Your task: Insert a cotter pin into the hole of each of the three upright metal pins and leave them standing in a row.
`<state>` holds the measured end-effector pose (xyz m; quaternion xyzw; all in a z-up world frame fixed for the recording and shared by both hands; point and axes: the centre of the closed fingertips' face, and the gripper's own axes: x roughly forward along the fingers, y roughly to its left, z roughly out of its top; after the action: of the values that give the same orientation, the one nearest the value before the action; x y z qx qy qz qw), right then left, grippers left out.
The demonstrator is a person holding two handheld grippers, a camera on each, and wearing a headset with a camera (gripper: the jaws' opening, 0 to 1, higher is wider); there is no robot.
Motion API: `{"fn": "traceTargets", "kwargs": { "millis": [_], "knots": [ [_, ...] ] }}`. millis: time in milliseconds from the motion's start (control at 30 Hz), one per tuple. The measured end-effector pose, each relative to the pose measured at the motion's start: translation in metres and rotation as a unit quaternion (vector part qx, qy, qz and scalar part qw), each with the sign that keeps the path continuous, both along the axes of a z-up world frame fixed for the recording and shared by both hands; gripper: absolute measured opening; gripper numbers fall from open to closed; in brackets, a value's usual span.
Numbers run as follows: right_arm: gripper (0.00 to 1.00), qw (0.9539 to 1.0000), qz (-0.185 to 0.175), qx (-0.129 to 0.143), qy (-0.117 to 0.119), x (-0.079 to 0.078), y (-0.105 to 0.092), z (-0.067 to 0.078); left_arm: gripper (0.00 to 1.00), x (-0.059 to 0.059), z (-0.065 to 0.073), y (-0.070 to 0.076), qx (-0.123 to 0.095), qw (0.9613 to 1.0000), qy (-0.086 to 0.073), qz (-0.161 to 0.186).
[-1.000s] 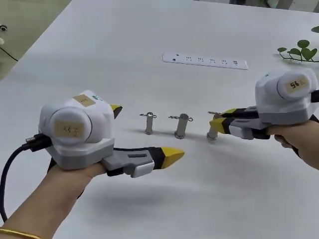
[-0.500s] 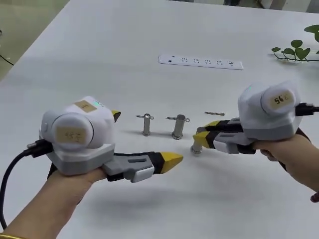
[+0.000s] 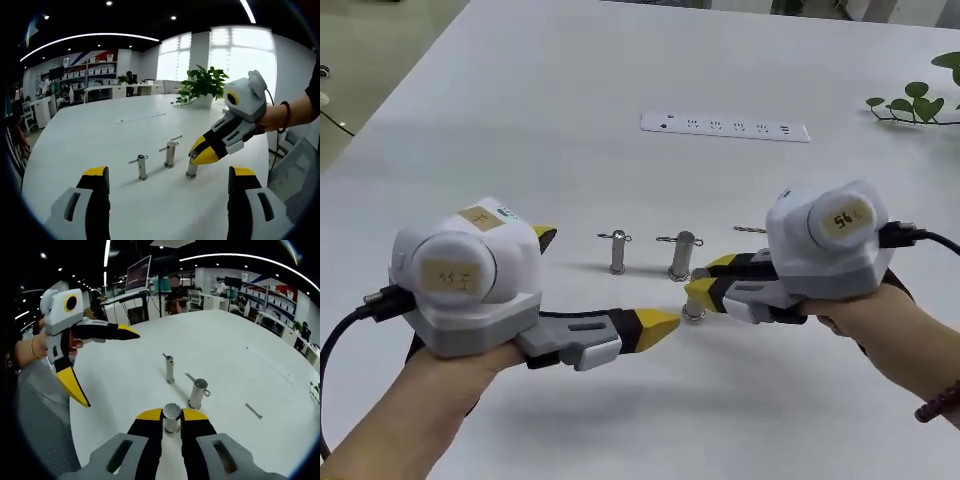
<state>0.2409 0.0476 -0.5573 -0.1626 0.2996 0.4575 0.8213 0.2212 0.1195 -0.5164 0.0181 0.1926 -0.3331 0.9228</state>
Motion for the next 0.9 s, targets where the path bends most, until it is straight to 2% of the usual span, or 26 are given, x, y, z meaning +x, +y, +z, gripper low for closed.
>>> {"fn": "traceTargets", "kwargs": {
  "millis": [500,600,667,733,900],
  "knots": [
    [0.08,0.9999,0.015,0.002,-0.006,-0.004,0.003,-0.008,0.99,-0.001,-0.001,0.002,0.009,0.9999,-0.007,0.000],
    [0.08,0.9995,0.029,0.004,-0.010,-0.005,0.004,-0.008,0.99,-0.001,-0.003,0.001,0.011,0.9999,-0.005,-0.002],
    [0.08,0.9995,0.030,0.004,-0.004,-0.005,0.002,-0.008,0.99,-0.001,-0.003,0.000,0.016,0.9998,-0.009,-0.004],
    [0.08,0.9992,0.038,0.000,-0.011,-0.006,0.003,-0.008,0.99,-0.001,-0.002,-0.001,0.020,0.9997,-0.014,-0.005],
    [0.09,0.9993,0.034,0.012,-0.008,-0.006,0.004,-0.011,0.99,-0.002,-0.003,-0.003,0.023,0.9996,-0.014,-0.012]
  ]
}}
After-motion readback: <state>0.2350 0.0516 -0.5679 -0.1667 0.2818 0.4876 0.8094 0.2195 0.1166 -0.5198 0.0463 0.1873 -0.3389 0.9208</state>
